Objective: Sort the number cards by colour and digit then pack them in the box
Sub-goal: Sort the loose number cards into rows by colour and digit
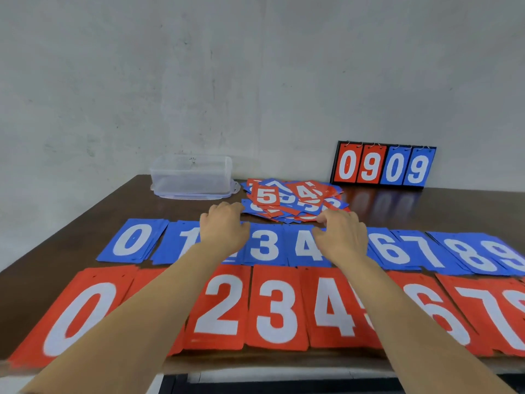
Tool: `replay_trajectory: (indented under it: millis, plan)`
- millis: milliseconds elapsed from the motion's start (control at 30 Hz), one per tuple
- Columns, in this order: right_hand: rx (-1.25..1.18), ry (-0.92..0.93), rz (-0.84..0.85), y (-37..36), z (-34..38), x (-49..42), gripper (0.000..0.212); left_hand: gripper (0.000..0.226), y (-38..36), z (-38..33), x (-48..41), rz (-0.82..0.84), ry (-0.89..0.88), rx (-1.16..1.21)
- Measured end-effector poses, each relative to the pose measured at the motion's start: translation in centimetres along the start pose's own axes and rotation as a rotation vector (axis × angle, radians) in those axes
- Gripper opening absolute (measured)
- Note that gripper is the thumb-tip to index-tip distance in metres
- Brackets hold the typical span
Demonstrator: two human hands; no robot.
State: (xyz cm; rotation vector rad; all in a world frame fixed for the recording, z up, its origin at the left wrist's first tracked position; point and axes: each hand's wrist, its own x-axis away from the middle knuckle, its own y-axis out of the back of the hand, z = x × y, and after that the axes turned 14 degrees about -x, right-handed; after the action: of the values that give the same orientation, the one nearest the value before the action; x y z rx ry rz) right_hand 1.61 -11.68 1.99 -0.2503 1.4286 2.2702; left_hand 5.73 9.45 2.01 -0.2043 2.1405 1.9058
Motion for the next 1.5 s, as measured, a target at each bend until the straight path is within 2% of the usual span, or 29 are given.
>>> replay_trajectory:
  millis: [333, 667, 800, 1000, 1067, 1133, 1200, 1300, 1367, 1400, 1500]
  plan:
    - [0.065, -0.144, 0.120, -2.6, -6.7, -11.4, 0.025, 0.045, -4.2, -2.6, -9.1, 0.059, 0.117, 0.080]
    - [-0.243, -0.190, 0.098, -8.7, -5.0, -20.6, 0.051, 0.039, -6.9, -1.3, -13.4, 0.067, 0.201, 0.146]
    - [-0.193, -0.262, 0.141, -11.3, -4.6, -22.9, 0.074, 0.042, -7.4, -0.4, -14.0, 0.088, 0.217, 0.188]
    - [-0.144, -0.359, 0.122, -12.7, -5.6, -24.7, 0.082, 0.044, -7.4, 0.4, -14.6, 0.095, 0.225, 0.239]
    - [-0.127, -0.349, 0.062, -12.6, -5.6, -24.8, 0.071, 0.043, -7.3, 0.2, -14.9, 0.092, 0.219, 0.242]
    - [-0.147, -0.295, -0.018, -12.5, -5.9, -24.6, 0.044, 0.041, -7.0, -0.1, -15.1, 0.082, 0.206, 0.256]
    - [-0.274, -0.303, -0.078, -12.0, -6.2, -24.2, 0.021, 0.041, -6.8, -0.5, -15.3, 0.083, 0.194, 0.285]
    - [-0.589, -0.355, -0.115, -10.8, -5.6, -23.7, 0.016, 0.040, -6.5, -1.4, -15.7, 0.086, 0.174, 0.379]
    - [-0.894, -0.355, -0.010, -9.9, -3.6, -23.0, 0.008, 0.042, -6.2, -2.3, -15.9, 0.097, 0.184, 0.500]
    - [-1.013, -0.347, 0.106, -9.4, -2.2, -22.3, 0.006, 0.042, -6.1, -2.6, -16.1, 0.109, 0.191, 0.576]
    - [-1.059, -0.318, 0.522, -9.1, 1.9, -19.9, 0.015, 0.033, -5.8, -3.2, -16.2, 0.175, 0.266, 0.861]
